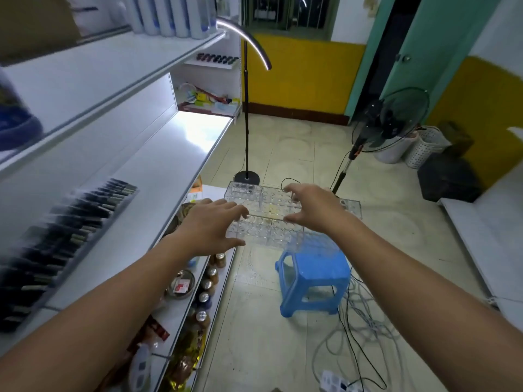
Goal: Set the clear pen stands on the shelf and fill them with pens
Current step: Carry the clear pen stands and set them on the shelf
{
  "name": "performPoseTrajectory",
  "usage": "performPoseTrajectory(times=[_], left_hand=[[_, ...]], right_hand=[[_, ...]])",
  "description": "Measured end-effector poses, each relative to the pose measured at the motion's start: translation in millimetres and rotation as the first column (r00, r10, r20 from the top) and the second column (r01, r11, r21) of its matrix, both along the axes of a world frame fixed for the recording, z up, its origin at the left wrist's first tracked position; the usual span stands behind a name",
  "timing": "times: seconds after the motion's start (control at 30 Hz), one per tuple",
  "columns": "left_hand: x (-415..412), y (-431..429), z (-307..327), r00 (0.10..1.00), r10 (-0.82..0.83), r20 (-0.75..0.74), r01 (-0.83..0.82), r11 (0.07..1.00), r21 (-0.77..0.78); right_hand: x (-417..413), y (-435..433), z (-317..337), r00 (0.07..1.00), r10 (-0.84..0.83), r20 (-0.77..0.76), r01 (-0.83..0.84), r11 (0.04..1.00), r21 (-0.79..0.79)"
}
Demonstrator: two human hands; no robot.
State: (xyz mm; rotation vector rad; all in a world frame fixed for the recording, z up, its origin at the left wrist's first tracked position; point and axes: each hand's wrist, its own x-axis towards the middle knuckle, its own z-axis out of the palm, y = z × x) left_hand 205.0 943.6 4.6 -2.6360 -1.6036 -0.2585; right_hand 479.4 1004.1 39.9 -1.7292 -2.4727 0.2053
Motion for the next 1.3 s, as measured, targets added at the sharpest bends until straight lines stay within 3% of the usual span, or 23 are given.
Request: performPoseTrajectory(times=[0.5, 0.97, 1.3], left_hand=[[11.2, 90.5, 5.1, 0.999, 0.023, -0.030, -0.023, 0.999, 0.031], [-57.7, 211.1, -3.8, 0.998, -0.018, 0.060, 0.014, 0.998, 0.066], [-65.2, 284.0, -4.9, 0.998, -0.013, 0.058, 0.010, 0.998, 0.059]], right_hand=[[14.7, 101.2, -0.1, 0.997, 0.054, -0.053, -0.055, 0.998, -0.025], [-57.4, 216.1, 10.1, 0.999, 0.049, 0.002, -0.049, 0.998, -0.025], [-64.3, 292.8, 2.1, 0.999, 0.051, -0.010, -0.052, 0.998, -0.026]])
